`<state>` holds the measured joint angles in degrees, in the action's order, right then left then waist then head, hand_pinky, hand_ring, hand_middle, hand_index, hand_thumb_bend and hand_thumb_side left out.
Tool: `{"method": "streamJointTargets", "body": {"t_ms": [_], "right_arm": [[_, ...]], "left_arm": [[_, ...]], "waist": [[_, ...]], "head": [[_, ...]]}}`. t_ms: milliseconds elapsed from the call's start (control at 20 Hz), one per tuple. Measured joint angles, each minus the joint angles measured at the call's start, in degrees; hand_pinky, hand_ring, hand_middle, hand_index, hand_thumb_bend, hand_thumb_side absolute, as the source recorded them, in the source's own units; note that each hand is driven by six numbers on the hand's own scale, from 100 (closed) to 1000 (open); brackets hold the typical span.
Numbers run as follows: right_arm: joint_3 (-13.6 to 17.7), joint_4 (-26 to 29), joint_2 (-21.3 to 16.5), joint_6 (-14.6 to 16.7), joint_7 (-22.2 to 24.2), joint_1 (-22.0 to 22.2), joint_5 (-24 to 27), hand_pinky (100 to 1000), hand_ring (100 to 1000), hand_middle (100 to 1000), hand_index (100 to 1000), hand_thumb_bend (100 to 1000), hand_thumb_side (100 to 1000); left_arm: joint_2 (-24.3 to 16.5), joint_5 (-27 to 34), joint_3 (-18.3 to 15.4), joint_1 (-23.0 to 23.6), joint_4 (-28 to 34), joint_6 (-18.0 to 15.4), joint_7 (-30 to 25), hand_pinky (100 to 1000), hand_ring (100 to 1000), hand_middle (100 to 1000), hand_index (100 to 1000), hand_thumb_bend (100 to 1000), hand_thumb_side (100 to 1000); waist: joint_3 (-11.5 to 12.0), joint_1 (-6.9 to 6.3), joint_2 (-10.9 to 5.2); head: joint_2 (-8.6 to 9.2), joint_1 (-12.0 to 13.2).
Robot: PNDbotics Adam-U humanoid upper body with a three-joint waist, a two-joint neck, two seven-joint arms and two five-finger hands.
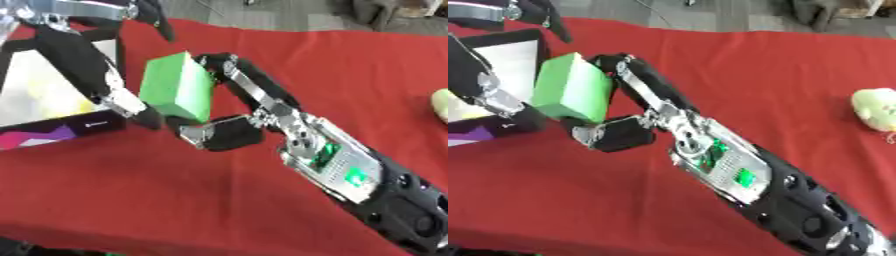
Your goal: Pick up the objects with one hand, pass them to the other hand, and then place them into the box on the other side of the table.
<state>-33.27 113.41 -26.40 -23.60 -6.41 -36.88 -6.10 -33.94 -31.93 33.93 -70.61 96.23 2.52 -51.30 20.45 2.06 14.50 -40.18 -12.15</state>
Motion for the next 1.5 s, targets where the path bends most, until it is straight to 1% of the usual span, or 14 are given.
{"method": "streamJointTargets", "body": {"t_ms": [300, 350, 500, 550, 600, 750, 800, 850, 900, 1150, 1250, 1300, 1350, 1500], "right_arm": [[0.0, 0.0, 0.02, 0.7, 0.12, -0.44, 1.46, 780, 511, 444, 524, 100, 178], [0.0, -0.01, 0.03, 0.72, 0.14, -0.45, 1.73, 780, 511, 444, 524, 100, 177], [0.0, -0.06, 0.03, 0.83, 0.26, -0.46, 2.24, 780, 510, 444, 524, 100, 184], [0.0, -0.09, 0.03, 0.86, 0.29, -0.46, 2.38, 780, 510, 444, 524, 100, 185], [0.0, -0.16, 0.03, 0.89, 0.32, -0.46, 2.45, 780, 510, 444, 524, 100, 186], [0.02, -0.43, 0.02, 0.9, 0.34, -0.46, 2.88, 780, 509, 444, 523, 100, 194], [0.04, -0.48, 0.02, 0.9, 0.35, -0.46, 2.98, 780, 508, 444, 523, 100, 195], [0.06, -0.59, 0.02, 0.89, 0.35, -0.46, 3.13, 780, 508, 445, 524, 100, 196], [0.12, -0.72, 0.01, 0.89, 0.36, -0.46, 3.3, 780, 508, 445, 524, 100, 196], [0.41, -0.83, -0.02, 0.89, 0.36, -0.46, 3.68, 779, 507, 446, 524, 100, 201], [0.42, -0.95, -0.05, 0.89, 0.36, -0.46, 3.86, 779, 516, 446, 525, 100, 202], [0.42, -0.97, -0.07, 0.88, 0.35, -0.46, 3.9, 779, 517, 446, 525, 100, 202], [0.45, -0.99, -0.08, 0.88, 0.35, -0.46, 3.92, 779, 522, 447, 526, 100, 202], [0.46, -1.01, -0.1, 0.83, 0.4, -0.45, 3.94, 779, 527, 451, 529, 100, 204]], "left_arm": [[0.22, -0.25, 0.5, 0.06, -0.78, 0.32, 0.72, 913, 920, 821, 869, 654, 688], [0.38, -0.29, 0.52, 0.06, -0.9, 0.36, 0.88, 911, 917, 815, 860, 615, 653], [0.66, -0.31, 0.64, 0.06, -1.11, 0.62, 1.57, 909, 915, 810, 848, 590, 611], [0.8, -0.32, 0.71, 0.06, -1.17, 0.7, 1.77, 907, 913, 805, 841, 571, 571], [1.04, -0.32, 0.81, 0.07, -1.24, 0.74, 1.94, 906, 913, 804, 839, 567, 565], [1.29, -0.33, 0.89, 0.1, -1.43, 0.82, 2.44, 901, 907, 795, 827, 526, 473], [1.45, -0.34, 0.96, 0.11, -1.45, 0.83, 2.61, 898, 904, 790, 823, 502, 433], [1.59, -0.34, 1.07, 0.15, -1.49, 0.82, 2.77, 895, 898, 778, 812, 457, 370], [1.61, -0.34, 1.2, 0.19, -1.55, 0.89, 2.94, 894, 896, 774, 809, 444, 355], [1.69, 0.16, 1.38, 0.48, -1.74, 1.51, 3.78, 884, 863, 727, 746, 356, 210], [1.84, 0.44, 1.49, 0.49, -1.79, 1.85, 4.12, 875, 845, 698, 705, 308, 183], [1.86, 0.57, 1.53, 0.51, -1.87, 2.05, 4.31, 874, 843, 695, 702, 304, 183], [1.89, 0.71, 1.54, 0.52, -1.91, 2.28, 4.53, 866, 822, 662, 668, 272, 183], [2.05, 1.12, 1.56, 0.54, -1.92, 3.05, 5.23, 853, 800, 628, 619, 233, 181]], "waist": [[-0.03, 0.0, 0.04], [-0.03, 0.0, 0.05], [-0.04, 0.04, 0.08], [-0.04, 0.06, 0.08], [-0.04, 0.1, 0.08], [-0.05, 0.11, 0.1], [-0.05, 0.11, 0.1], [-0.05, 0.11, 0.12], [-0.06, 0.11, 0.14], [-0.08, 0.11, 0.28], [-0.11, 0.11, 0.34], [-0.13, 0.11, 0.36], [-0.13, 0.11, 0.37], [-0.13, 0.11, 0.37]], "head": [[0.0, 0.04], [0.0, 0.05], [0.0, 0.11], [0.0, 0.15], [0.0, 0.18], [0.0, 0.22], [0.0, 0.23], [0.0, 0.23], [0.0, 0.25], [0.0, 0.36], [0.0, 0.38], [0.0, 0.38], [0.0, 0.39], [0.0, 0.39]]}}
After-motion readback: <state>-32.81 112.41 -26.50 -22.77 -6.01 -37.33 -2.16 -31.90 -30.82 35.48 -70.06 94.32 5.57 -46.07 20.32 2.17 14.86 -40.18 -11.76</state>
